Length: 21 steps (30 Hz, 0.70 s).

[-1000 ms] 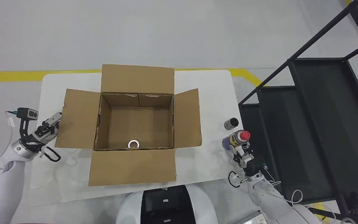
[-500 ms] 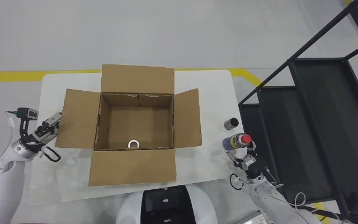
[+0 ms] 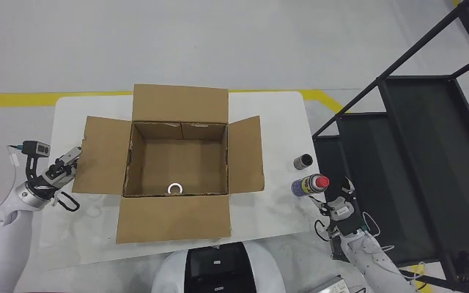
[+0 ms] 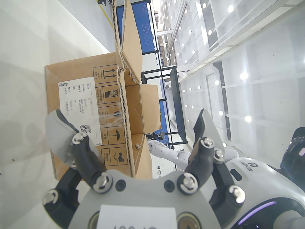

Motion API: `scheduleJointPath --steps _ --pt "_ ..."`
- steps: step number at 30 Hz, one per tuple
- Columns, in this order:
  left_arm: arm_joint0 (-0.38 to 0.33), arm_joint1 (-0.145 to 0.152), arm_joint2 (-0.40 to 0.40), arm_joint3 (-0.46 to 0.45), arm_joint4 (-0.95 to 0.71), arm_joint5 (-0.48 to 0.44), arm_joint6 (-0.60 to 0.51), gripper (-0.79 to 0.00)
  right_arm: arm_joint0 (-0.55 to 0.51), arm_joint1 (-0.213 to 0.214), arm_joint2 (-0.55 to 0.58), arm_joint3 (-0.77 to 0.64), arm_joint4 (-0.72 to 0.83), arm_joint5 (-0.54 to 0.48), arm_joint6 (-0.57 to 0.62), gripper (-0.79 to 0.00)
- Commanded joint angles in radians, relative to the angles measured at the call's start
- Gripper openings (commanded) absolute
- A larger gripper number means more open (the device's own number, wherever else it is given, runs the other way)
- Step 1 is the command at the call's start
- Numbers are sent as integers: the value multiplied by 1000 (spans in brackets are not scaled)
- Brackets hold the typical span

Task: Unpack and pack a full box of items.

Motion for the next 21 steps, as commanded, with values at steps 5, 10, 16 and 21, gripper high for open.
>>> scheduleJointPath --steps 5,10,16,21 --pt "0 0 0 0 0 0 0 0 -169 41 109 -348 -81 27 208 0" --pt "0 0 0 0 0 0 0 0 -326 59 204 -637 -78 4 370 0" --pt "0 0 0 0 0 0 0 0 -410 63 255 -773 -36 -19 434 0" --pt "0 0 0 0 0 0 0 0 -410 63 255 -773 -36 -19 434 0"
